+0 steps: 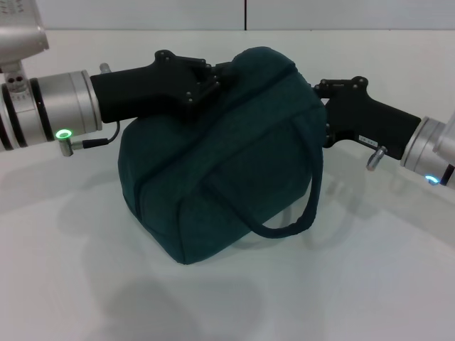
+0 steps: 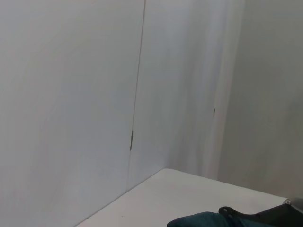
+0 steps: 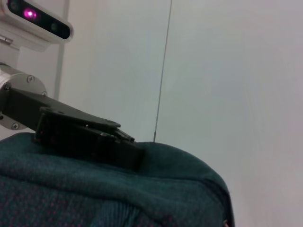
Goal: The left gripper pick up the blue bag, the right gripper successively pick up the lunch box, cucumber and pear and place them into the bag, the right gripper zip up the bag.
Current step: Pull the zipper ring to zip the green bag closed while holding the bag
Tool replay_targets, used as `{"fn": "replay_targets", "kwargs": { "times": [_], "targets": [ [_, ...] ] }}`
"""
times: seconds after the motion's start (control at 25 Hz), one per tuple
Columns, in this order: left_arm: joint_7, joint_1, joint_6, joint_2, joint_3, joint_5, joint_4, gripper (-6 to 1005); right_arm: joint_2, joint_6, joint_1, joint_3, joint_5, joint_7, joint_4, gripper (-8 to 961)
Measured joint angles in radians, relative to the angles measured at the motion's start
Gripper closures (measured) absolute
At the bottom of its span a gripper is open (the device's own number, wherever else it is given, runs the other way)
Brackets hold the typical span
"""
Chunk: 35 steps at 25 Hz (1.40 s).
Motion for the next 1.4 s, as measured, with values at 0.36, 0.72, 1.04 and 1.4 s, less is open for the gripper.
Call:
{"fn": "replay_targets", "kwargs": {
  "times": [0.36, 0.72, 1.04, 1.4],
  "targets": [
    [0.000, 0.002, 0.000, 0.001, 0.000, -0.001, 0.000, 944, -0.001, -0.040, -0.017, 0.001, 0.002, -0.048, -0.001, 897],
    [0.000, 0.003, 0.000, 0.002, 0.000, -0.001, 0.000, 943, 0.002, -0.106, -0.070, 0.045, 0.004, -0.095, -0.002, 898],
    [0.000, 0.003, 0.000, 0.002, 0.000, -0.001, 0.000, 941, -0.002, -0.166, -0.097, 0.087, 0.003, -0.061, 0.007, 899],
    [0.000, -0.001, -0.001, 0.002, 0.000, 0.002, 0.000, 940, -0.004, -0.163, -0.096, 0.072, -0.006, -0.038, 0.014, 895]
  ]
}}
